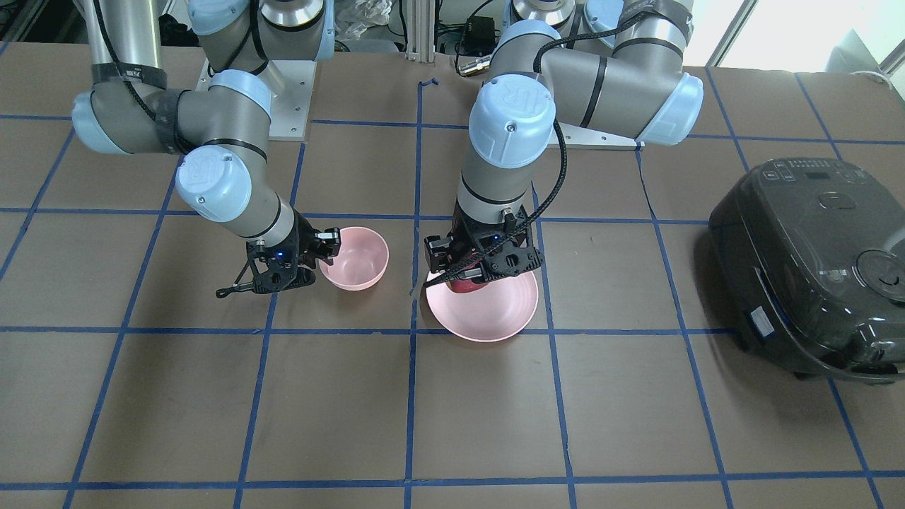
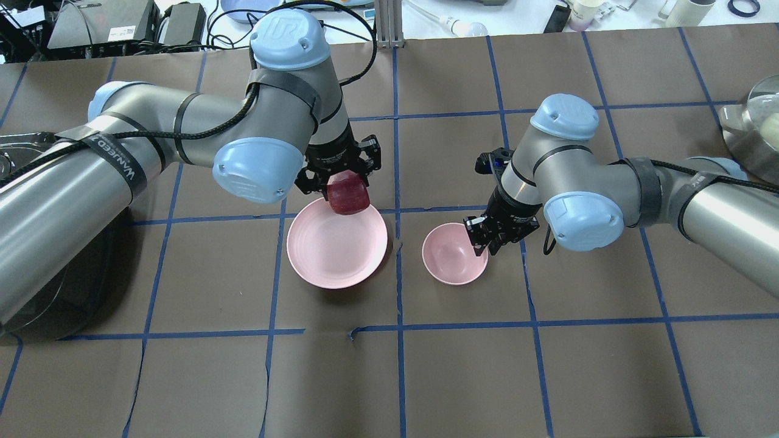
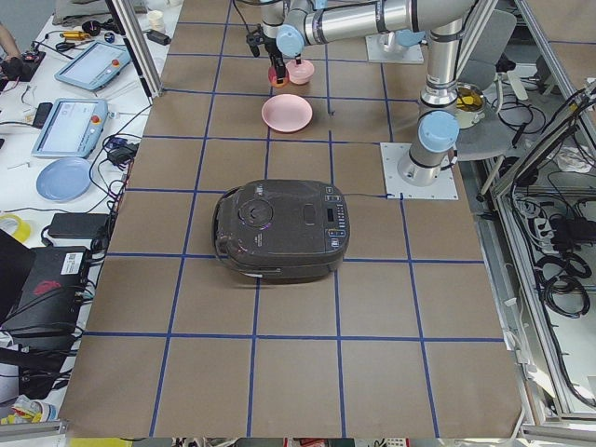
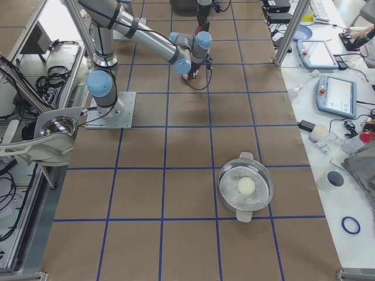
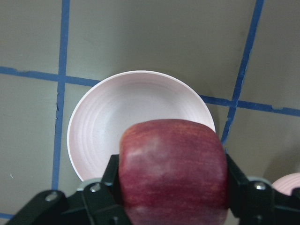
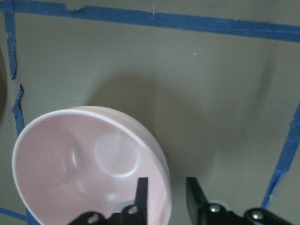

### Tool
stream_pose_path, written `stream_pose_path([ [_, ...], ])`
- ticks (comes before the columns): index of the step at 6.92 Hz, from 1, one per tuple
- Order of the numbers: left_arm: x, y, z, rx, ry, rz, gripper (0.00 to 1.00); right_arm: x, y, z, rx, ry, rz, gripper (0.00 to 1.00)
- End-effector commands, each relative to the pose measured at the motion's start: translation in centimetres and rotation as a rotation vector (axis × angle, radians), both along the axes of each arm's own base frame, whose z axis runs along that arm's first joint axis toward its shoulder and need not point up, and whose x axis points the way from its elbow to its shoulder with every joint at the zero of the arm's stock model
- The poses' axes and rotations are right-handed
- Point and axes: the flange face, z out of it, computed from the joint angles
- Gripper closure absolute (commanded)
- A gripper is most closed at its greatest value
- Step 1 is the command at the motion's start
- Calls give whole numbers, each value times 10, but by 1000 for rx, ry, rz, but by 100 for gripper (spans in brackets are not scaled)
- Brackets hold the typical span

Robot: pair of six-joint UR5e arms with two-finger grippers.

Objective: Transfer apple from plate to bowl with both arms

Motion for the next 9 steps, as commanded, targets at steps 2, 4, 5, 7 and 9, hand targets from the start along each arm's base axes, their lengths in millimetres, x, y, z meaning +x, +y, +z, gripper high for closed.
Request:
stream_pose_path([
  [2,-73,38,-16,72,50,332,100,-78,-35,31,4,106,-100,0],
  [4,-122,55,-34,52,94,404,100,-159,-34,62,-2,138,-223,0],
  [5,-137,65,-52,71,77,380,100,-175,-35,64,-5,141,-252,0],
  [7,-145,63,-74,82,71,379,100,-181,-40,73,-22,185,-249,0],
  [9,-146,60,-95,105,52,370,100,-182,-42,87,-46,192,-250,0],
])
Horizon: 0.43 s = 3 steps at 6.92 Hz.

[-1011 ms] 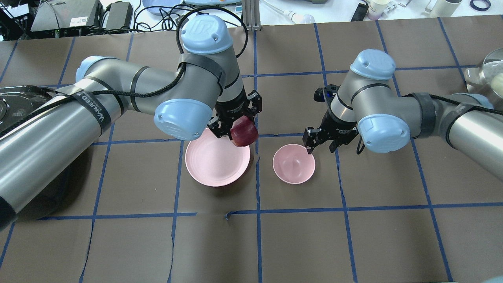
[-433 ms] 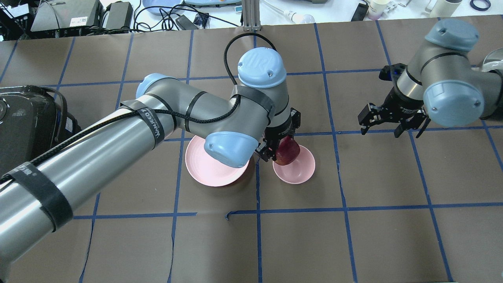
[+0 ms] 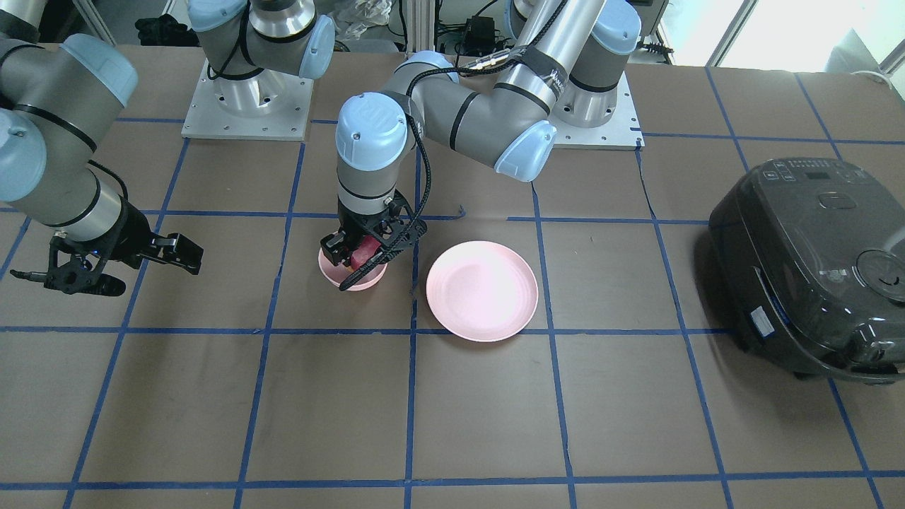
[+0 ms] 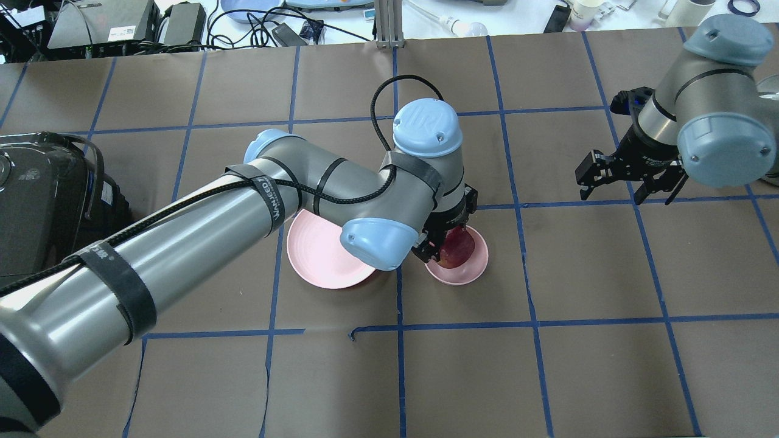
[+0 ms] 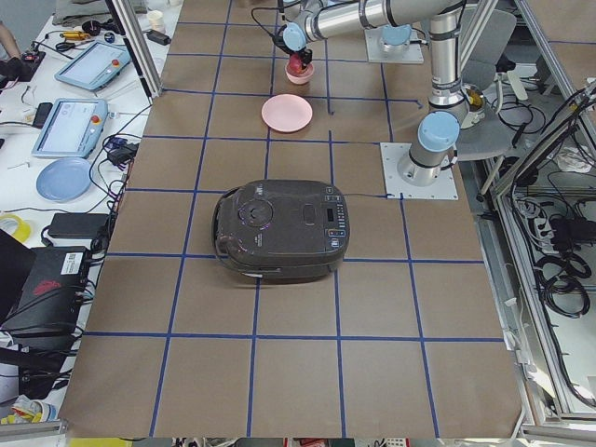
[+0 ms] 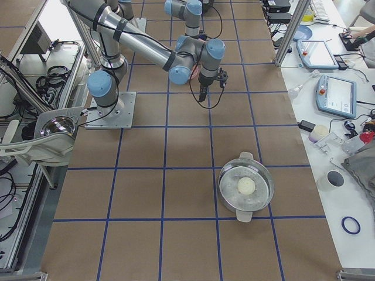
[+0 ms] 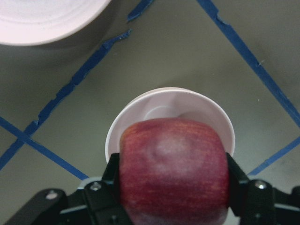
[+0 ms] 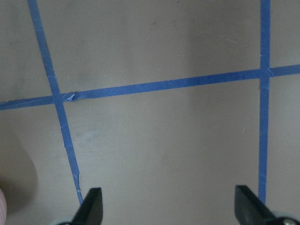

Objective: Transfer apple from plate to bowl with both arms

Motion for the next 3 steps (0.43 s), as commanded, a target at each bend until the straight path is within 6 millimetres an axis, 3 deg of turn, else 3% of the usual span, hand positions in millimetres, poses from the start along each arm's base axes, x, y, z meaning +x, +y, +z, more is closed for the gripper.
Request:
stream_pose_path([
  [1,-2,-2,-17,17,-9,-3,100,0,-2,7,-12,-10,-21,0],
  [2,-2,-2,-19,19,-10,-19,2,-2,-6,15,-25,9,-16,0],
  [3,-2,-2,-20,16,-6,-69,0,-4,-15,33,-52,14,-1,0],
])
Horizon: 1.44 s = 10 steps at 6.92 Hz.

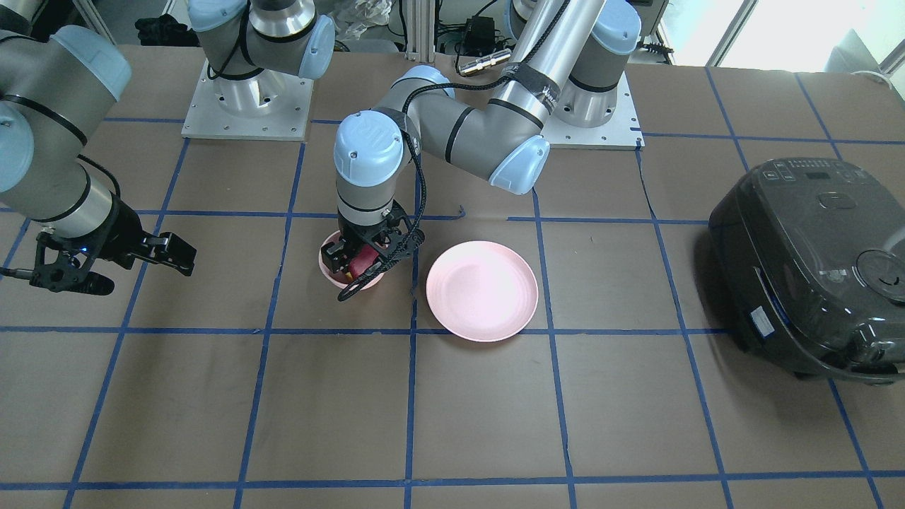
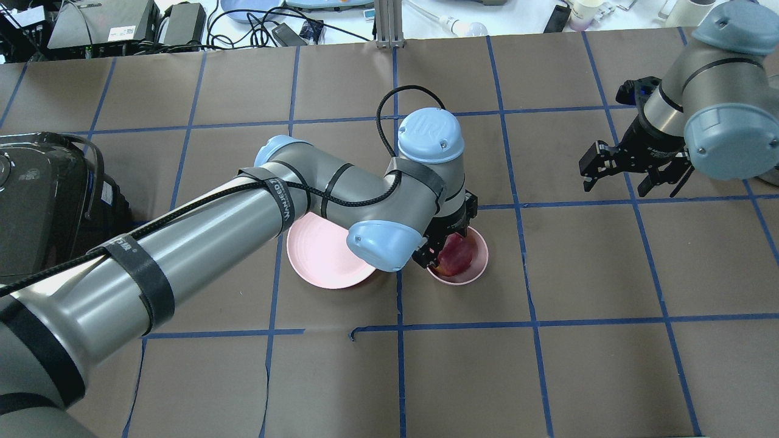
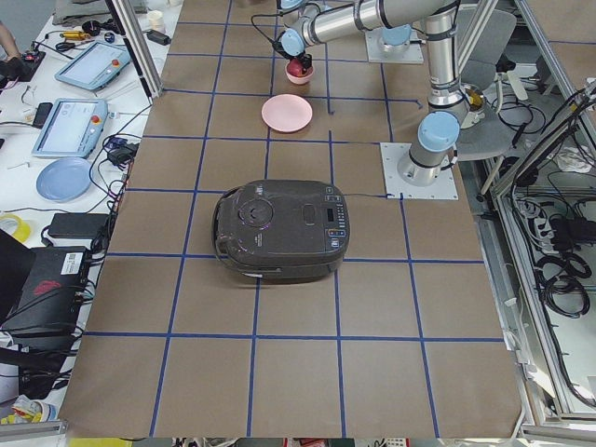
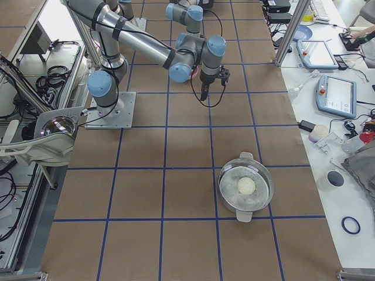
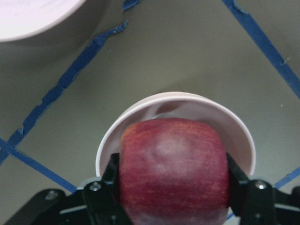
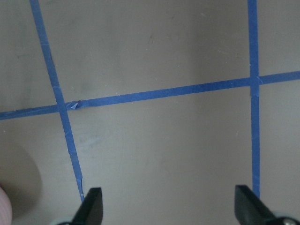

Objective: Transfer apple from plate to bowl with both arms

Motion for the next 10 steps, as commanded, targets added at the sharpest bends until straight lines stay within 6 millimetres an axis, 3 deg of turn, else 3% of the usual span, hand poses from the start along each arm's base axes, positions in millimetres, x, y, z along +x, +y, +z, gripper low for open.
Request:
stream_pose_path([
  [1,-1,-1,1,-9,6,-62,0,-3,-8,23,3,-3,8,0],
  [3,18,-14,51,-103,32,-202,0,0,-10,43,-28,-1,-4,0],
  [4,44,-22,93,-87,25,-187,0,7,-1,72,-68,9,6,0],
  [5,76,-38,136,-104,31,-247,0,8,2,90,-67,22,7,0],
  [6,102,-41,188,-126,38,-387,0,17,12,132,-79,27,-15,0],
  [7,123,-43,239,-173,46,-508,0,39,12,158,-72,25,-24,0],
  [8,149,-44,271,-231,44,-634,0,76,14,167,-87,27,-49,0],
  [9,184,-50,292,-277,34,-616,0,119,17,169,-105,14,-16,0],
  [10,211,-52,295,-277,24,-623,0,132,23,167,-91,26,2,0],
])
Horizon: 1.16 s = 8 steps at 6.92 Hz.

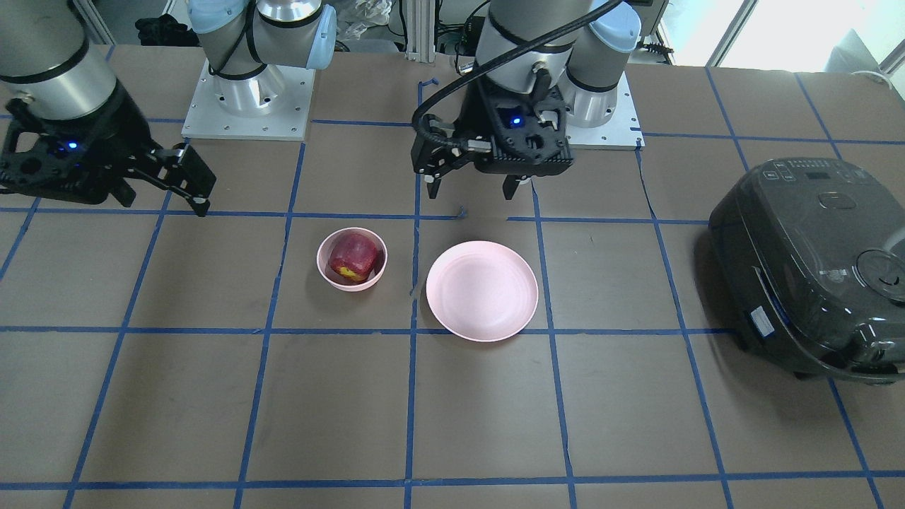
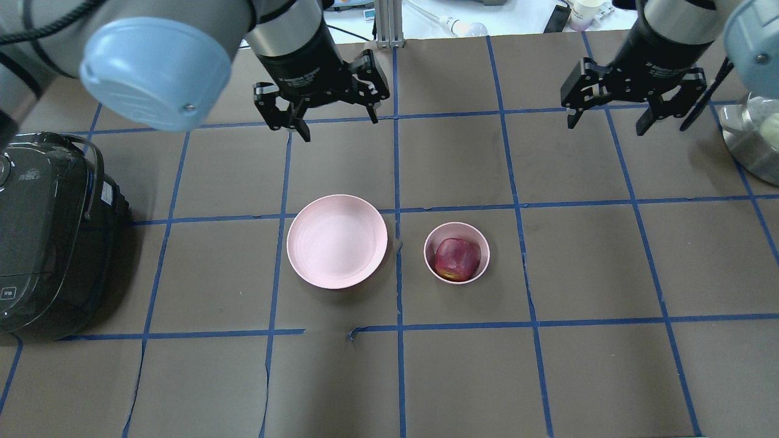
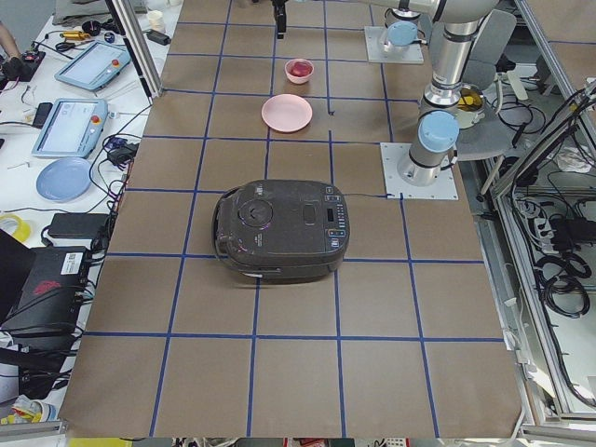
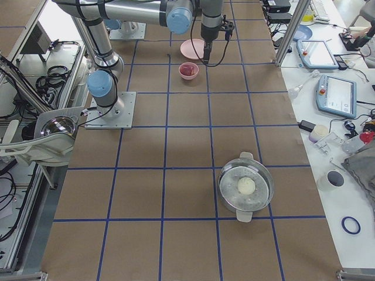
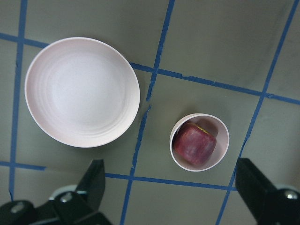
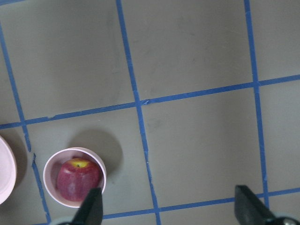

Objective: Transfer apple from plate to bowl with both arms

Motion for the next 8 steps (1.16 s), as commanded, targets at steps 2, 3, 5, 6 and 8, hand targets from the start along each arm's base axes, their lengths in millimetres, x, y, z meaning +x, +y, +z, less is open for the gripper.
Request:
stream_pose_path([
  [2,60,15,11,-21,-139,-158,0,28,10,10,-7,-4,28,0],
  [3,88,7,11,-21,-164,-126,0,29,15,15,-18,-5,36,0],
  [5,96,26,15,-17,-169,-113,0,28,24,25,-17,-4,115,0],
  [6,97,31,11,-8,-171,-108,0,27,25,25,-14,-2,135,0],
  [8,98,38,9,-4,-168,-104,0,26,25,25,-12,1,134,0],
])
